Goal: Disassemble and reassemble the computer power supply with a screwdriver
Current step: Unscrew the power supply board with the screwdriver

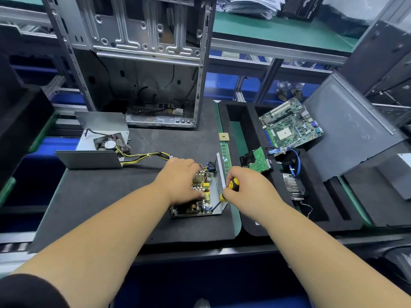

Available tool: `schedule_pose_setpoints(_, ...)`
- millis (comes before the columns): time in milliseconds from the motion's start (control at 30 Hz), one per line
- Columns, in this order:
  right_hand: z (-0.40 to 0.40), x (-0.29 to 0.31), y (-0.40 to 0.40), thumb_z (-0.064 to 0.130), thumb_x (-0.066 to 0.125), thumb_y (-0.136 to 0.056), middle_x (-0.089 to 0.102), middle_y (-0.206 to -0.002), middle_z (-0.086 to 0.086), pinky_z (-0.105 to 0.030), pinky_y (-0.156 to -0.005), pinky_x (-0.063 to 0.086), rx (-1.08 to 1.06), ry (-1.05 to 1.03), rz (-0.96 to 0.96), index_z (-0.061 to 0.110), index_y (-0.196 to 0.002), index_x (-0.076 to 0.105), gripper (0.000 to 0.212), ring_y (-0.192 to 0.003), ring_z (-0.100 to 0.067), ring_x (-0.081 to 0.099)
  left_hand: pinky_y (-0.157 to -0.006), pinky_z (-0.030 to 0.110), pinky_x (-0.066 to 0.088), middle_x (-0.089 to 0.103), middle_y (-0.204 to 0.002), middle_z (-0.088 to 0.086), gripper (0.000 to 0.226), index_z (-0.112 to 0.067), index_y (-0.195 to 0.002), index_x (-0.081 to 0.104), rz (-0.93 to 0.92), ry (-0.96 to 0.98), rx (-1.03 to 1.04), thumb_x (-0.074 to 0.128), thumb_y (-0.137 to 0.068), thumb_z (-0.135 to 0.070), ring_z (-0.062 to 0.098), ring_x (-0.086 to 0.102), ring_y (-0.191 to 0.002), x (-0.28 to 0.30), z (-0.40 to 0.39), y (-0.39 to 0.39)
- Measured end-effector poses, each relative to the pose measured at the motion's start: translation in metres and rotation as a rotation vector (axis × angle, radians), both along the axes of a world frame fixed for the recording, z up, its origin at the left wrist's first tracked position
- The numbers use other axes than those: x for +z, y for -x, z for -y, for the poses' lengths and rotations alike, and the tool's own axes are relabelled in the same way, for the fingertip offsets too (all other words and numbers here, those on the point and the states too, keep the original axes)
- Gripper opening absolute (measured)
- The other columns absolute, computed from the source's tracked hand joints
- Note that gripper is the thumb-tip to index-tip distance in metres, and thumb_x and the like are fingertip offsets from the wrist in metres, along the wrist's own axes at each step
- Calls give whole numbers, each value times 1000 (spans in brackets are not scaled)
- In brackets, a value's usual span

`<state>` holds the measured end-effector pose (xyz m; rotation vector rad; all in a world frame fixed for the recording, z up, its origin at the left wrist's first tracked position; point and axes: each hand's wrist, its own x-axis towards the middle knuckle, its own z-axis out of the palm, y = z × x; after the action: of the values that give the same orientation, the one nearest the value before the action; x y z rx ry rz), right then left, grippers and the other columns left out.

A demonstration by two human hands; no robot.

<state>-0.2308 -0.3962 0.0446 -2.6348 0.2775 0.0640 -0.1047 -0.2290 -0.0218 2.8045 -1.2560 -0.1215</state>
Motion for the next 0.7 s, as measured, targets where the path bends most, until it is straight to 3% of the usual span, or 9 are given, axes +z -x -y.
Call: schedule_pose_setpoints(700,-3,3,-3,22,61,-78,52,-72,6,-28,-53,33,28,8,-2,28,-73,47,16,-64,-7,44,-101,37,33,56,-123,-4,80,-22,-138,47,2,9,-14,57,-77,-74,20,53,-116,-3,1,-1)
